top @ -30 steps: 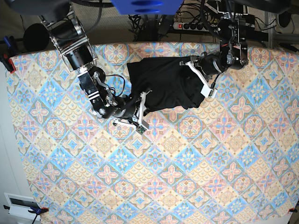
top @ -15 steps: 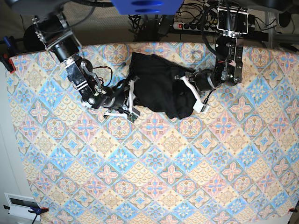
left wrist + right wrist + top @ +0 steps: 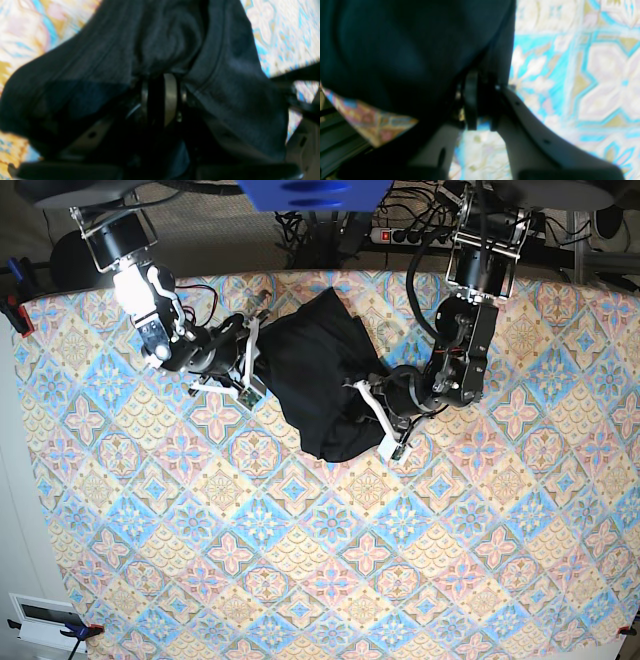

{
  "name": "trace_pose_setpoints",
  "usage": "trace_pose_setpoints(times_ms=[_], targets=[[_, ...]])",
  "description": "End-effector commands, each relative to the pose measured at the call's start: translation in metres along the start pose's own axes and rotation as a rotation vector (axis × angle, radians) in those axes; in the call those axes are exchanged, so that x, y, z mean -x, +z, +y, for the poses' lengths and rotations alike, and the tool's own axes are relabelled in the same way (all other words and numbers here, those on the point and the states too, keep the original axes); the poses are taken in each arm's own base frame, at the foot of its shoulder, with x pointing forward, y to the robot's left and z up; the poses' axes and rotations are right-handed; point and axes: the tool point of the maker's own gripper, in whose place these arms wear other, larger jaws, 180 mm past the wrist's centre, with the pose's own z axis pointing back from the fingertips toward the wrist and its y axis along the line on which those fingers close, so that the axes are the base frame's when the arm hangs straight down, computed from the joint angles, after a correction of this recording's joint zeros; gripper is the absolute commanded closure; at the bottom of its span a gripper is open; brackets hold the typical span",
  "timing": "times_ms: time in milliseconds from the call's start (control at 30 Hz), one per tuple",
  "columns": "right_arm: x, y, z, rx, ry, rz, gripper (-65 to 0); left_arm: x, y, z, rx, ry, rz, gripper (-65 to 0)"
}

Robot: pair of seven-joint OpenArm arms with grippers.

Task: Layout the t-shirt on the table in an organized manner, then fold the t-shirt properly
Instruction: 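Drag the folded bundle with both grippers toward the right arm, then release with the left gripper and carry the bundle with the right gripper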

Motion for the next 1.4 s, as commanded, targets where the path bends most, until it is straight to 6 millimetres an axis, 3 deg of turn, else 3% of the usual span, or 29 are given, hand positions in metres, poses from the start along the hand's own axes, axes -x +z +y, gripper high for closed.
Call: trace_pose_setpoints(times_ms=[0, 133, 267, 400, 500, 600, 700, 933, 1133, 1367], targets=[[-0.01, 0.008, -0.003, 0.009, 0.017, -0.033, -6.4, -0.028, 0.002, -0.005, 0.01, -0.016, -0.073, -7.5], [-0.029, 0.024, -0.005, 0.034, 0.032, -0.099, -4.8, -0.047, 0.004, -0.011, 0.027, 0.0, -0.118, -7.4], [-0.052, 0.044, -0.012, 0.077, 0.051, -0.18, -4.8, -0.064, 0.02, 0.0, 0.073, 0.127, -0.206, -7.4], [-0.074, 0.052, -0.007, 0.081, 0.04, -0.261, -4.8, -0.071, 0.056, 0.041, 0.082, 0.294, -0.314, -7.3], [-0.088, 0.048, 0.008, 0.045, 0.019, -0.305, -4.8, -0.063, 0.089, 0.077, 0.06, 0.388, -0.372, -7.3], [-0.096, 0.04, 0.027, -0.002, -0.025, -0.336, -4.8, -0.051, 0.114, 0.102, 0.029, 0.449, -0.403, -7.3], [-0.119, 0.03, 0.051, -0.067, -0.033, -0.384, -4.8, -0.039, 0.134, 0.124, -0.018, 0.479, -0.417, -7.3], [-0.142, -0.018, 0.087, -0.2, -0.053, -0.342, -2.0, -0.016, 0.151, 0.14, -0.087, 0.467, -0.379, -7.3], [-0.161, -0.039, 0.091, -0.236, -0.082, -0.338, 0.0, -0.021, 0.173, 0.133, -0.103, 0.427, -0.429, -7.3], [-0.17, -0.059, 0.088, -0.253, -0.125, -0.326, 0.0, -0.02, 0.175, 0.133, -0.107, 0.429, -0.434, -7.3]])
